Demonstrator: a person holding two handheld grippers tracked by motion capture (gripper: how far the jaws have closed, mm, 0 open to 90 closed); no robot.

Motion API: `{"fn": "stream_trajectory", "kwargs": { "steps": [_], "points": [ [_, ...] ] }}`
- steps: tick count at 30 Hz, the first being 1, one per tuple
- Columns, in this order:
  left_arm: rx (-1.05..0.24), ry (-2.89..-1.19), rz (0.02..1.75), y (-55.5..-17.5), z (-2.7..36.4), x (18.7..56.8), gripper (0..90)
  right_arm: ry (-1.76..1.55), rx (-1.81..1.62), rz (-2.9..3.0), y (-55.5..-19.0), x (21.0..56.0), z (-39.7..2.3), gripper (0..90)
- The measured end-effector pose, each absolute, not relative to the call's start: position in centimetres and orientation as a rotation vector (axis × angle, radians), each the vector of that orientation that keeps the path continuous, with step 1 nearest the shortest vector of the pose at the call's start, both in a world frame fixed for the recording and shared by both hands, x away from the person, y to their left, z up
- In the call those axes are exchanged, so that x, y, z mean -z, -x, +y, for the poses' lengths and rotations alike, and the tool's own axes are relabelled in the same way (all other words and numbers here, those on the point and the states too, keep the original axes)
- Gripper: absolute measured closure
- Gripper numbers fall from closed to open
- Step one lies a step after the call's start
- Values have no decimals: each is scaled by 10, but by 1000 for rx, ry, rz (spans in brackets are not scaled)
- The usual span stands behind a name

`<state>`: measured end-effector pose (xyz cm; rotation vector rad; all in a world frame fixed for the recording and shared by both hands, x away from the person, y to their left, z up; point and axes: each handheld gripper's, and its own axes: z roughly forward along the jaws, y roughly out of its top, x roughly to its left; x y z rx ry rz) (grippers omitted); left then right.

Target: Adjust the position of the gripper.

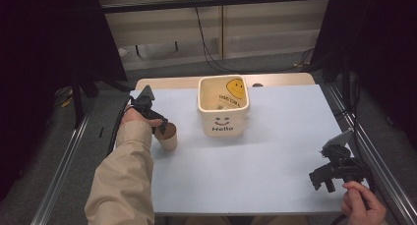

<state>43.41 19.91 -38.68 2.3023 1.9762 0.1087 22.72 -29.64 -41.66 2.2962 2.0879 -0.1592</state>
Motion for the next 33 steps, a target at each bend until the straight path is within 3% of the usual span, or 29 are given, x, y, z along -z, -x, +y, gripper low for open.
{"fn": "stream_trajectory", "kwargs": {
  "steps": [18,33],
  "points": [
    [-111,-2282,1951,-432,206,361,49,-2275,170,2115,-229,416,-298,50],
    [-133,-2282,1893,-434,199,303,49,-2291,157,2113,-228,417,-300,50]
  ]
}}
